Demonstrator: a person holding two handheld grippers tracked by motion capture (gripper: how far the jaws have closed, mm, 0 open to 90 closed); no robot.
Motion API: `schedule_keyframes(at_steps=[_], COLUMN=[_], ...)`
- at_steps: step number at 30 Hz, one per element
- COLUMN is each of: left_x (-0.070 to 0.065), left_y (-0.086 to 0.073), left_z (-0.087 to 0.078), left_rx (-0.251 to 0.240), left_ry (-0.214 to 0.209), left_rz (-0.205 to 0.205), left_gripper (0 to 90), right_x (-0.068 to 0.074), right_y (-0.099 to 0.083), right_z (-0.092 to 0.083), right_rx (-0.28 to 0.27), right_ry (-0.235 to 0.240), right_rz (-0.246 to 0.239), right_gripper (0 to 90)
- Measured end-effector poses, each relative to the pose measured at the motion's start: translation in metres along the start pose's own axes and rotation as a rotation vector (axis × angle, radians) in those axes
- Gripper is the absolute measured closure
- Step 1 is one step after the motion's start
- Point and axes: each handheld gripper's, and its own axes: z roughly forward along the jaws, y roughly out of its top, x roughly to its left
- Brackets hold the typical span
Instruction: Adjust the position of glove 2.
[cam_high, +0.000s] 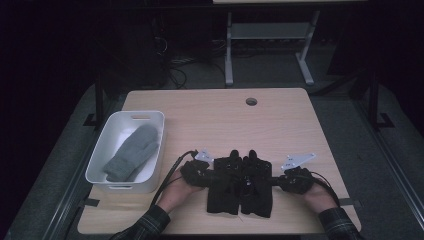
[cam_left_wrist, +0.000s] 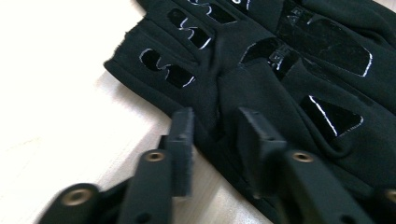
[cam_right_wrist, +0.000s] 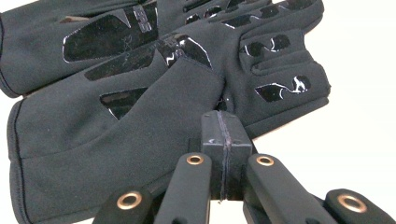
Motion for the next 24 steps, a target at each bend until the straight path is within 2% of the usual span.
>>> schedule_keyframes(at_steps=[1, 3, 5, 10, 11, 12, 13, 15, 20, 24], left_x=[-0.001, 0.000, 0.000, 0.003, 0.002, 0.003, 0.002, 0.003, 0.005, 0.004], left_y=[0.000, 0.000, 0.001, 0.001, 0.002, 0.002, 0.003, 0.004, 0.006, 0.012], left_z=[0.001, 0.000, -0.002, -0.006, -0.008, -0.010, -0.011, -0.014, -0.021, -0.027], left_rx=[-0.008, -0.002, -0.022, -0.030, -0.053, -0.052, -0.072, -0.096, -0.146, -0.183], left_ry=[-0.010, -0.016, -0.014, -0.025, -0.036, -0.040, -0.044, -0.055, -0.093, -0.115], left_rz=[-0.010, -0.001, -0.019, -0.033, -0.056, -0.049, -0.070, -0.080, -0.101, -0.094], left_gripper=[71.2, 78.5, 84.2, 85.3, 85.4, 85.7, 85.8, 86.0, 86.2, 86.3], right_x=[0.000, -0.001, -0.001, -0.004, -0.004, -0.004, -0.003, -0.002, -0.001, 0.000], right_y=[0.000, 0.000, 0.000, -0.003, -0.003, -0.003, -0.003, -0.002, -0.001, 0.000], right_z=[0.000, 0.000, -0.002, -0.004, -0.003, -0.002, -0.002, -0.001, 0.001, 0.004], right_rx=[0.002, 0.002, -0.001, 0.018, 0.023, 0.023, 0.025, 0.034, 0.032, 0.031], right_ry=[0.000, -0.001, -0.005, -0.020, -0.017, -0.013, -0.011, -0.008, 0.000, 0.006], right_rz=[0.002, -0.002, 0.003, -0.004, -0.004, -0.004, -0.005, -0.005, -0.010, -0.015], right_gripper=[89.9, 89.9, 90.0, 90.0, 90.0, 90.0, 90.0, 90.0, 89.9, 90.0])
